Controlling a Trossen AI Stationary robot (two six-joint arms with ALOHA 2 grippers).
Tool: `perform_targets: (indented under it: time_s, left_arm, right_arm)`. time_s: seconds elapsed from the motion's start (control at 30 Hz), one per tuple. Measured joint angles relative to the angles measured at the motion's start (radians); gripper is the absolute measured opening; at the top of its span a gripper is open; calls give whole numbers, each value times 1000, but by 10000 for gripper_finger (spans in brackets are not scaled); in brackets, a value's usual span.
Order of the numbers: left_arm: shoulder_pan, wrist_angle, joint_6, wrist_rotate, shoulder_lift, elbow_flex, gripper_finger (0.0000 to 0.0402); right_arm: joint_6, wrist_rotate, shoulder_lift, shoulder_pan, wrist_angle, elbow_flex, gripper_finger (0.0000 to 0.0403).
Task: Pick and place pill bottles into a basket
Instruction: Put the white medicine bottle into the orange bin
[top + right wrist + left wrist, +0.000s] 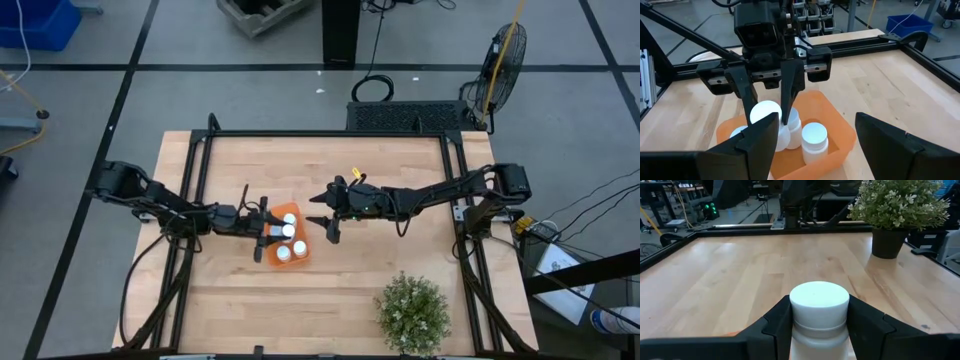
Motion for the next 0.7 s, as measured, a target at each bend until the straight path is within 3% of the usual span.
perform_targets:
  time_s: [0.3, 0.7]
  left_arm:
    - [-21, 13, -10, -19, 78, 15, 156]
    - [5, 235, -13, -19, 288, 26, 156]
  right_arm:
    - [0, 0, 0, 0, 7, 0, 254]
    - [0, -1, 0, 0, 23, 0, 254]
